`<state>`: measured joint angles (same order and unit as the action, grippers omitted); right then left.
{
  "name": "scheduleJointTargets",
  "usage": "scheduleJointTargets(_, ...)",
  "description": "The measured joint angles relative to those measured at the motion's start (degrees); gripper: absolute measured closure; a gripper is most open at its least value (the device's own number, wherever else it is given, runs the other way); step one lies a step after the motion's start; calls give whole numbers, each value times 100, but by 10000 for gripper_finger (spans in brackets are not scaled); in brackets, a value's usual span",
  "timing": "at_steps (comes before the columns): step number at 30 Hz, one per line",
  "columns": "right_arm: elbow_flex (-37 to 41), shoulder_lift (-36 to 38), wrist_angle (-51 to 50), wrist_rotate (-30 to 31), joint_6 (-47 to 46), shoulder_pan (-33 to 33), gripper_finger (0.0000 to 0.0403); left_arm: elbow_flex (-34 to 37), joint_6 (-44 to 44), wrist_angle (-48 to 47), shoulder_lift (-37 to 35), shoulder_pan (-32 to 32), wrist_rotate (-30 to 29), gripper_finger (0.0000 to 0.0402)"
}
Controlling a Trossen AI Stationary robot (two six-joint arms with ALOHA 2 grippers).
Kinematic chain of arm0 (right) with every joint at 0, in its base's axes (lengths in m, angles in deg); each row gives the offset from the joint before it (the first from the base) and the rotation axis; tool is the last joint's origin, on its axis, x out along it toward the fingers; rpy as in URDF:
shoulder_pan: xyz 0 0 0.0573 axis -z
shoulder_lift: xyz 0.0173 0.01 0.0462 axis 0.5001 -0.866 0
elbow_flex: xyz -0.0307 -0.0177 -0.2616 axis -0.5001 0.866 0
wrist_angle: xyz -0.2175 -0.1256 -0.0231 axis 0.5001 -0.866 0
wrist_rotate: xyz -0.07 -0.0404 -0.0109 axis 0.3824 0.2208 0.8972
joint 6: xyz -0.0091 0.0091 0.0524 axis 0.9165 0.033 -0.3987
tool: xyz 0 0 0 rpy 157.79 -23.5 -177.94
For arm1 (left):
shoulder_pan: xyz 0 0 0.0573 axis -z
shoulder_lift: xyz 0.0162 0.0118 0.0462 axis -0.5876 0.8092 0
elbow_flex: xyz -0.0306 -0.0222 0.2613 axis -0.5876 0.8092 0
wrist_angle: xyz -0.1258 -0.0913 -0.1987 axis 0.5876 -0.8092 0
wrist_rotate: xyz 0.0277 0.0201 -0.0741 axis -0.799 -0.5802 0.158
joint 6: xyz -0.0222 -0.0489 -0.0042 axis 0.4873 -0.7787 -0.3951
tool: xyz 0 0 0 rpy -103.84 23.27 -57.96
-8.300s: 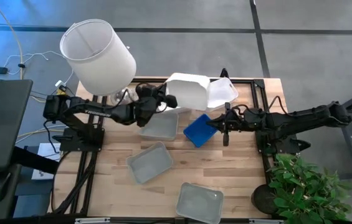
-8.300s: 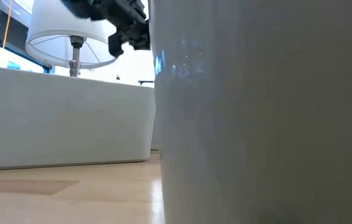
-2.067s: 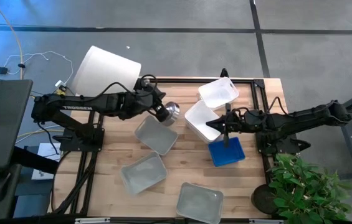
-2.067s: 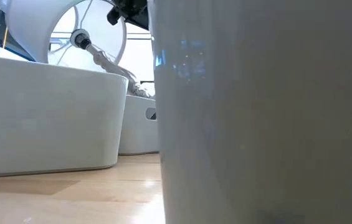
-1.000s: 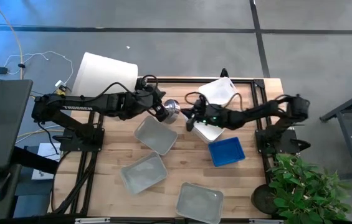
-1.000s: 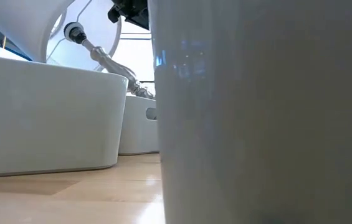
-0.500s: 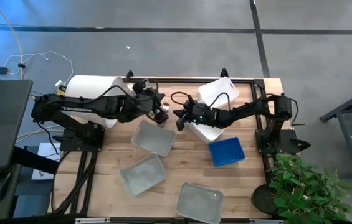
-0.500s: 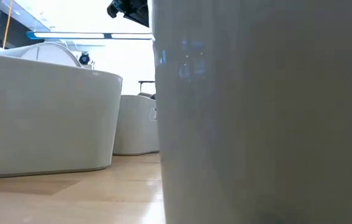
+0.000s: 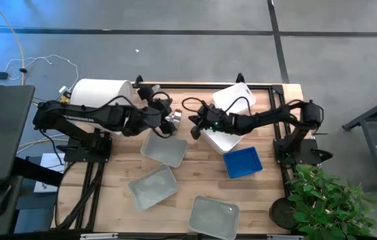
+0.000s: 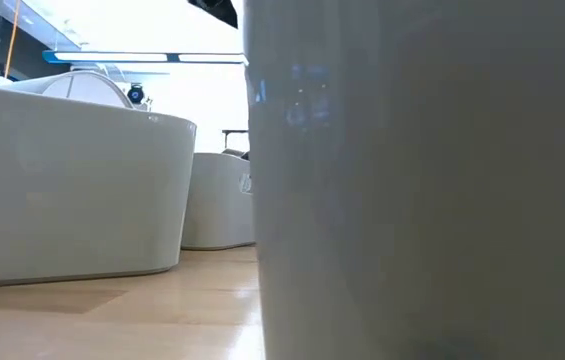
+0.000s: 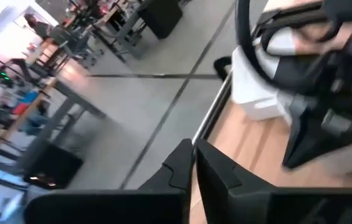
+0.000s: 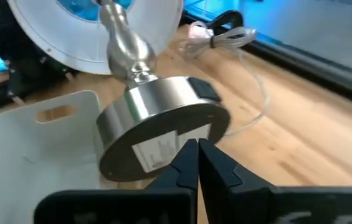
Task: Stack baskets by color
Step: Adjust the white lamp shade
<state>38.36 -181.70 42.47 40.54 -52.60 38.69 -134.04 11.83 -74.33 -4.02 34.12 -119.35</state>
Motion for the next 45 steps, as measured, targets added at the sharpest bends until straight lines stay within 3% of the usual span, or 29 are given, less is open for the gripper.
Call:
scheduleJointTargets(6,0,593,-518,101,235,-12,403,-474,12,-1226,0,-363,71,320)
scheduleJointTargets(12,0,1065,-745,99,411,-127,403,-627,-239,-2166,59,-1111,994,214)
scheduleJointTargets(19,0,1180,-908,85,548,-366,403,-627,-278,-3343,609,-1535,1217,128)
scheduleJointTargets(28,0,1187,-1040,57,548,-501,403,-622,-472,-5452,1334,-1703,1434,112)
scheduleJointTargets(38,-2,1189,-1087,-281,443,-510,403,-496,768,-5556,1344,-1553,2569,112)
scheduleJointTargets(45,-2,1189,-1093,-344,495,-590,403,44,1094,-5396,1344,-1785,2140,112)
